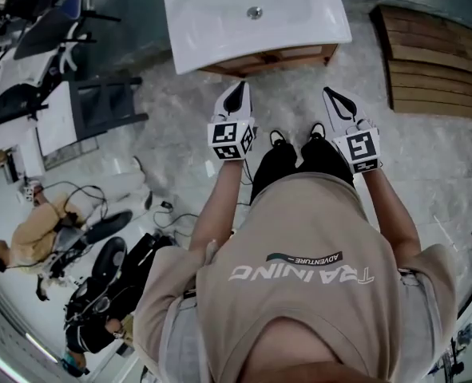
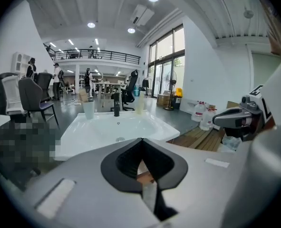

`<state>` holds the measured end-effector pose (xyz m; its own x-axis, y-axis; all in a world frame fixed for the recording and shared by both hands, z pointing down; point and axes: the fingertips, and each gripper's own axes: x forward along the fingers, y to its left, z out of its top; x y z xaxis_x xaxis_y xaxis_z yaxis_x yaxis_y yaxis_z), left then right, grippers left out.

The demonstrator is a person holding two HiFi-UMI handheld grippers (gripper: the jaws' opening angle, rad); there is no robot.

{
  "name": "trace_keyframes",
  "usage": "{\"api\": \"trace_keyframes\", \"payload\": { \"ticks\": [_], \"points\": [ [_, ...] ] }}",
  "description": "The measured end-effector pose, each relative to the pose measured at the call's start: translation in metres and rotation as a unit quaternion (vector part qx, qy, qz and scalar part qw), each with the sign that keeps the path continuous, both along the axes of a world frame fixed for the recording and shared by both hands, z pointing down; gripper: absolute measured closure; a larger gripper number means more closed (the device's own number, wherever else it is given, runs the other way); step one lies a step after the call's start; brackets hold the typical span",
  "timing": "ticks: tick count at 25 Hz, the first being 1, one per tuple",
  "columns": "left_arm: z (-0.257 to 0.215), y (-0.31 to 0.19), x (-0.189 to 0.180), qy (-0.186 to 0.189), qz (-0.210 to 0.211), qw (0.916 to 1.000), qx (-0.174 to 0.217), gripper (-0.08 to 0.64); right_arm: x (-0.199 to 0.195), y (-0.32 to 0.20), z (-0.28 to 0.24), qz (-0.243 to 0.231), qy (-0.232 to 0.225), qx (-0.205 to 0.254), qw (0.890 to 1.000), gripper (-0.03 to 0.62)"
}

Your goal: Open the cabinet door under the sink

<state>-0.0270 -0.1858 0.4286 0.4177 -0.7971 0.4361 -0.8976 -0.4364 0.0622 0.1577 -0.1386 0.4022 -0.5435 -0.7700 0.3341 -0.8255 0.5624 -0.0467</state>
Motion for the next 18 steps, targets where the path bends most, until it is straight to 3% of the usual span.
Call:
{"api": "trace_keyframes", "payload": {
  "ticks": [7,13,18],
  "points": [
    [0.067,0.030,-0.014,0.039,-0.048,0.9966,-0.054,0.545,-0.027,0.023,0.028,-0.036,0.022,-0.009,0.999,0.591],
    [0.121,0.053,-0.018,0.064,-0.078,0.9906,-0.092,0.545,-0.055,0.009,0.053,-0.065,0.015,-0.003,0.998,0.591],
    [0.148,0.055,-0.014,0.081,-0.057,0.9902,-0.099,0.545,-0.072,-0.005,0.085,-0.083,0.013,-0.007,0.996,0.591]
  ]
}}
